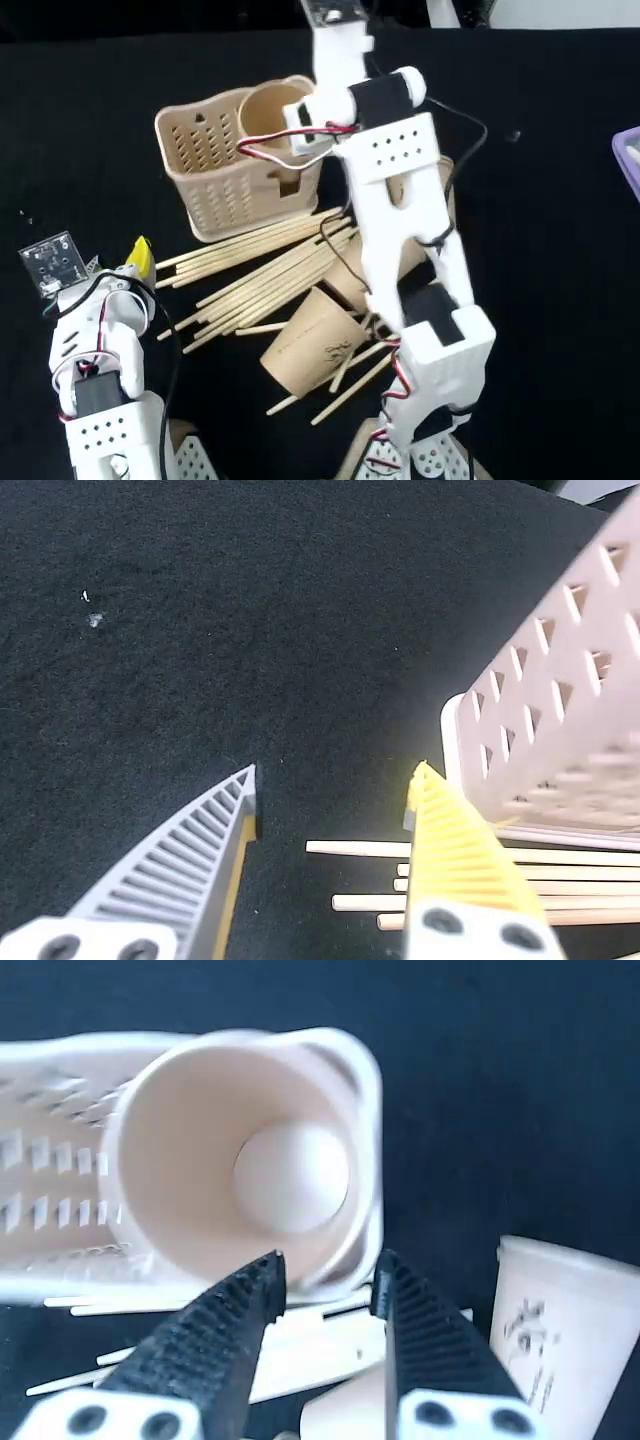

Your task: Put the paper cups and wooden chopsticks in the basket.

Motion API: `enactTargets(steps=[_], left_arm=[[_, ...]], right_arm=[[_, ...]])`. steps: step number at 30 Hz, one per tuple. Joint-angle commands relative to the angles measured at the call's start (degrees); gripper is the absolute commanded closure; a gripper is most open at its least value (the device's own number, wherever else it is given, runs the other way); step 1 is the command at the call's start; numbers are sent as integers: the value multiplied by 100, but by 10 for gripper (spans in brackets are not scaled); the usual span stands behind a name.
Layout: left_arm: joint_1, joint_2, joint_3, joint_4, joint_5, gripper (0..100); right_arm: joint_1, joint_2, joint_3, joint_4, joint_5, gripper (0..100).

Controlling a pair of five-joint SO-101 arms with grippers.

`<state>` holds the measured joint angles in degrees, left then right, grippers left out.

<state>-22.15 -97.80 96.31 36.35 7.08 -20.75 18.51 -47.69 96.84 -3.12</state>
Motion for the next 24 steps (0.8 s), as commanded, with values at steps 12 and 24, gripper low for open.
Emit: enactTargets(steps=[12, 24], left_arm=[[-13, -62, 136, 18, -62, 762], [-4, -62, 136, 18, -62, 762]], right_arm=[[-176, -286, -1877, 448, 1046, 832], [1046, -2826, 2396, 229, 1336, 832]])
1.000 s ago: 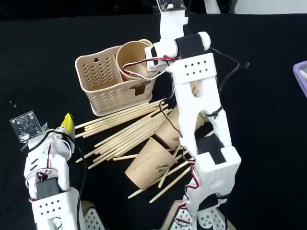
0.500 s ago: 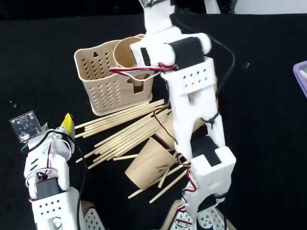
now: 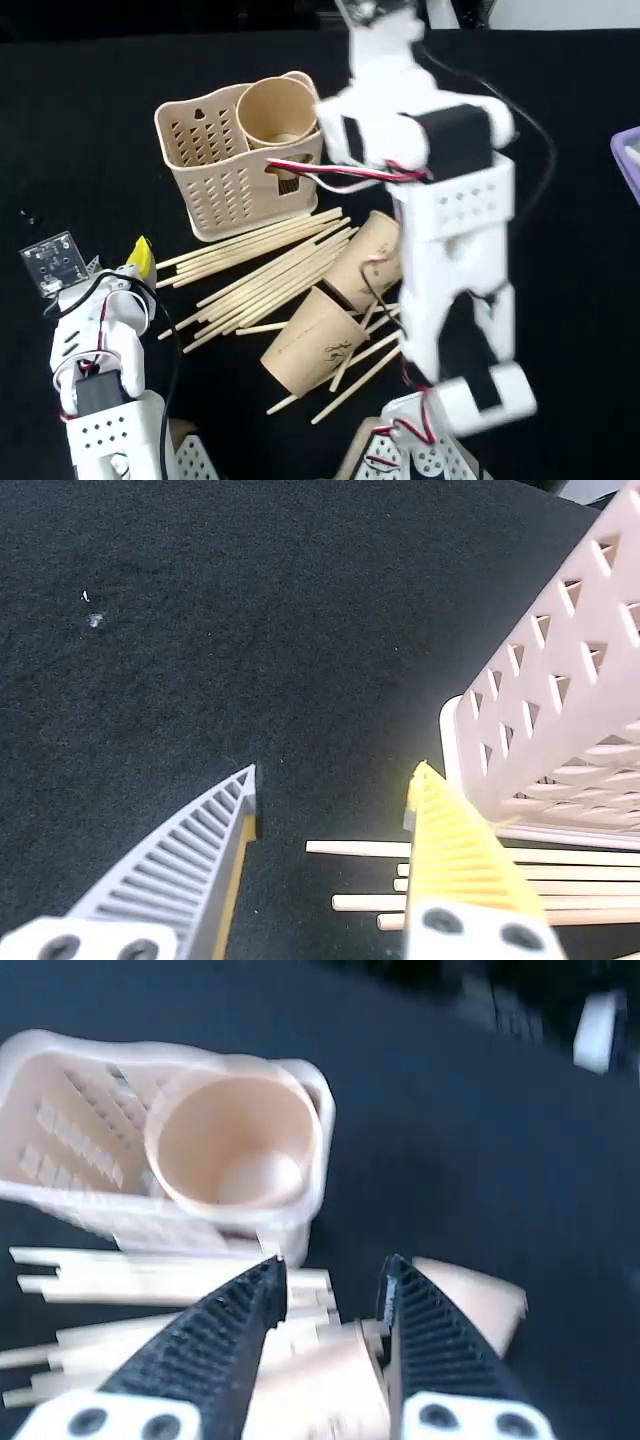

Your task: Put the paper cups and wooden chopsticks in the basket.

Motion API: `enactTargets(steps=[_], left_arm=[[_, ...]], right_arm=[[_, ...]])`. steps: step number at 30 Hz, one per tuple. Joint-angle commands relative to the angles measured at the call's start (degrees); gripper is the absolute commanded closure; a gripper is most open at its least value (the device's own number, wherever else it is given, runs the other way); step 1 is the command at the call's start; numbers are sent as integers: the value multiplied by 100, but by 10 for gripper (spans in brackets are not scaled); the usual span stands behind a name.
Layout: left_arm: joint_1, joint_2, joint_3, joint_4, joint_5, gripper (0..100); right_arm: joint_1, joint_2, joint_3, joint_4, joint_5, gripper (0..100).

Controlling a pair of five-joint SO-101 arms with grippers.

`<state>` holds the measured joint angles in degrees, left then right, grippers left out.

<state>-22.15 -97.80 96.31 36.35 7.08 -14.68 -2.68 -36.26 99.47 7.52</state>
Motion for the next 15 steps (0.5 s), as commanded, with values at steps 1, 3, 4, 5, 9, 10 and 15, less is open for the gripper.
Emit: enactTargets(steps=[1, 3, 4, 5, 9, 10, 15], left_arm=[[-4, -62, 136, 18, -62, 762], [-4, -62, 136, 18, -62, 762], [-4, -62, 136, 18, -62, 762], [-4, -62, 136, 18, -62, 762], [-4, -53, 136, 18, -62, 762], [-4, -53, 136, 18, -62, 762], [-4, -44, 136, 18, -62, 762]], right_arm=[[598, -848, 1684, -229, 501, 832], [993, -1059, 2466, -809, 853, 832], [1178, -1121, 2809, -1116, 958, 832], [1345, -1130, 3099, -1424, 1029, 832], [1679, -927, 3855, -2338, 967, 832], [1697, -813, 3916, -2532, 826, 830], [1705, 84, 3670, -3262, -492, 828]])
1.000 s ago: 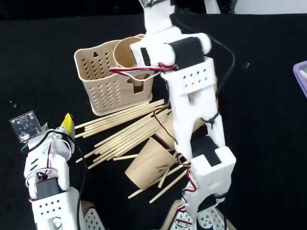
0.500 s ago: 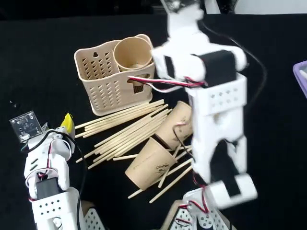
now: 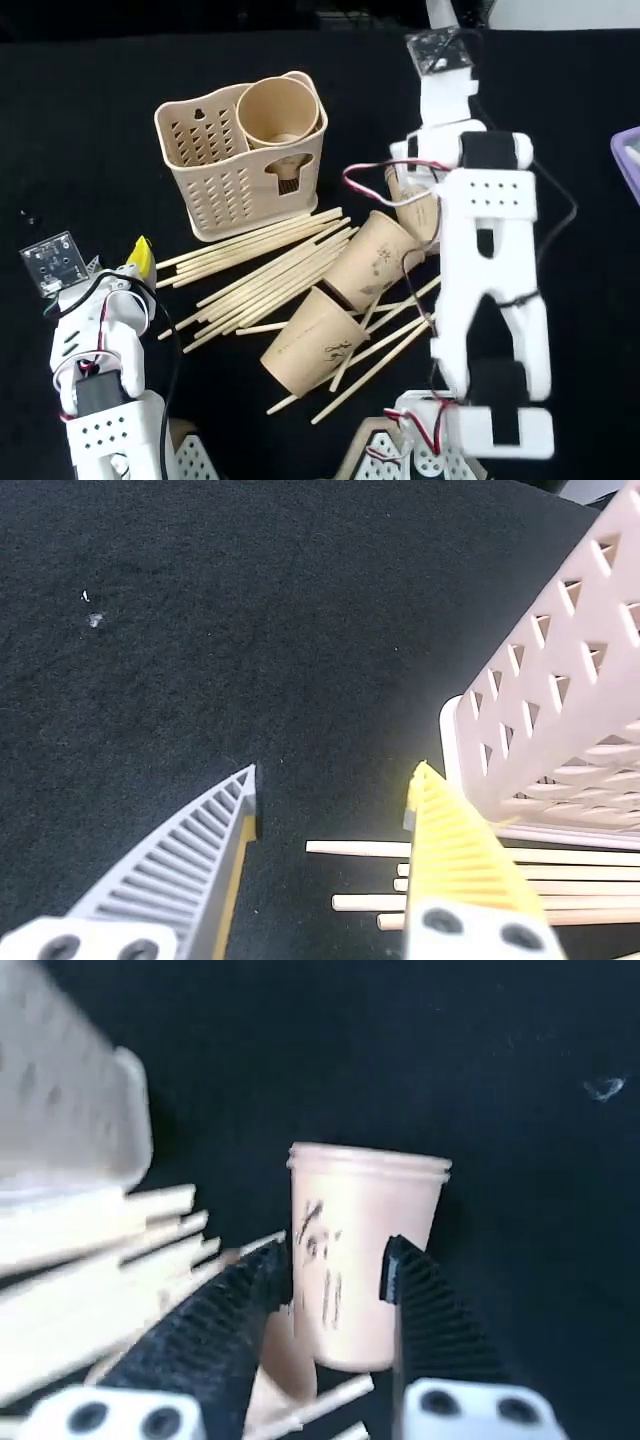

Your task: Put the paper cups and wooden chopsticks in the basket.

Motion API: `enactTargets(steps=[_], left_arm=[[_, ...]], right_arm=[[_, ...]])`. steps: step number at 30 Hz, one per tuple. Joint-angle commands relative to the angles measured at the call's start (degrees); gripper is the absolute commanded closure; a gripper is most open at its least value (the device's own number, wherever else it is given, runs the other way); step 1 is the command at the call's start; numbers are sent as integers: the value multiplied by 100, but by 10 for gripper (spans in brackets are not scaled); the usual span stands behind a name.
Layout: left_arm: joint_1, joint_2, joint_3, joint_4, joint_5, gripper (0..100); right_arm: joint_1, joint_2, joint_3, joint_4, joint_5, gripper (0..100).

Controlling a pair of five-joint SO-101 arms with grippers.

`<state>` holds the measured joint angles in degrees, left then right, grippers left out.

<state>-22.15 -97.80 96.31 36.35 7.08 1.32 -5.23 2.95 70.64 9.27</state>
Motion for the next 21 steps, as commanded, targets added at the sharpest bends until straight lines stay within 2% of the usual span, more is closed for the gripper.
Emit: enactTargets(steps=[1, 6, 10, 17, 21], left_arm=[[-4, -44, 136, 18, -62, 762], [-4, -44, 136, 18, -62, 762], [-4, -62, 136, 18, -62, 762], [-4, -62, 136, 18, -62, 762], [-4, -62, 136, 18, -62, 762]], right_arm=[[105, 576, -400, -422, -853, 828], [237, 1868, -1508, -378, -1424, 828], [492, 2765, -2686, 545, -1679, 828], [703, 3960, -4884, 2778, -1477, 828], [809, 4233, -5402, 3059, -1046, 832]])
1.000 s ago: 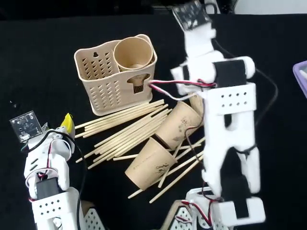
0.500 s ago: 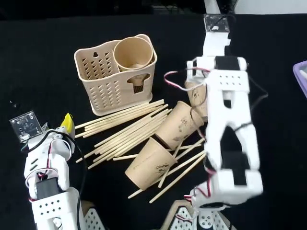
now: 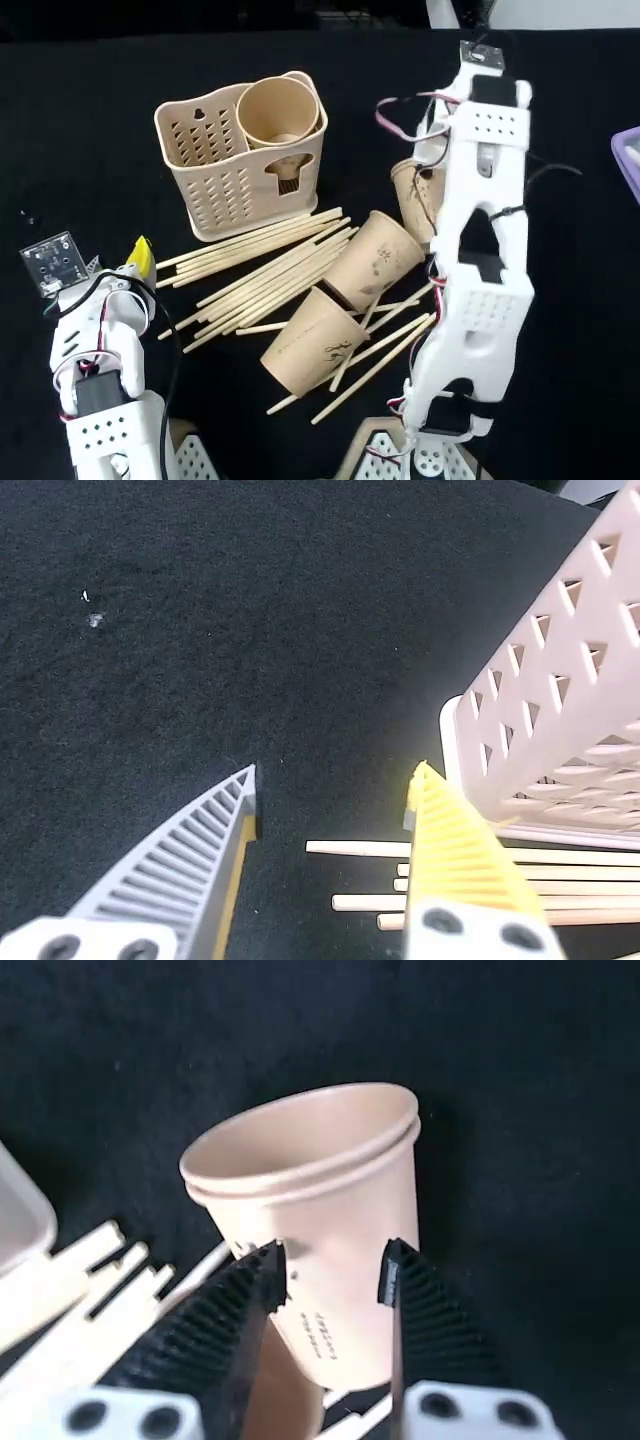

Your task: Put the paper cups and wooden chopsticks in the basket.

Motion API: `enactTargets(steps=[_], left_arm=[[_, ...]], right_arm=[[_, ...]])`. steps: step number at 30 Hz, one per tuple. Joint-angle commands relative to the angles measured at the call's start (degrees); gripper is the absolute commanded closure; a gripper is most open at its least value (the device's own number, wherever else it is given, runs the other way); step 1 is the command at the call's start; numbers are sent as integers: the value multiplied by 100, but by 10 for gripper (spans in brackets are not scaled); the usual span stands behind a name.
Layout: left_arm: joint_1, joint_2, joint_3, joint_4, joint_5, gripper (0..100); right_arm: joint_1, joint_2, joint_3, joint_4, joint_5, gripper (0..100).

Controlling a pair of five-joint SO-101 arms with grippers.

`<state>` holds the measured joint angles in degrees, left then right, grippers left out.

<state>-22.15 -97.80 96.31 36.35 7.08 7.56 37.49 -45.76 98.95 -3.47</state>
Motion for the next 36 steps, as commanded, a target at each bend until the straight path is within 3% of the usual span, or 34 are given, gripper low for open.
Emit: enactTargets(steps=[1, 6, 11, 15, 20, 25, 30, 36], left_arm=[[-4, -62, 136, 18, -62, 762], [-4, -62, 136, 18, -62, 762], [-4, -62, 136, 9, -62, 762], [-4, -62, 136, 9, -62, 762], [-4, -62, 136, 9, -62, 762], [-4, -62, 136, -9, -62, 762], [-4, -62, 136, -9, -62, 762], [-4, -62, 136, -9, -62, 762]], right_arm=[[255, -40, -532, 220, 246, 832], [352, -92, -804, 185, 220, 832], [343, 66, -1437, -290, -466, 829], [193, 567, -1508, -914, -668, 829], [132, 1147, -1692, -941, -905, 829], [123, 1305, -2026, -229, -791, 829], [105, 1297, -2431, 229, -105, 841], [114, 1279, -2308, 237, 475, 959]])
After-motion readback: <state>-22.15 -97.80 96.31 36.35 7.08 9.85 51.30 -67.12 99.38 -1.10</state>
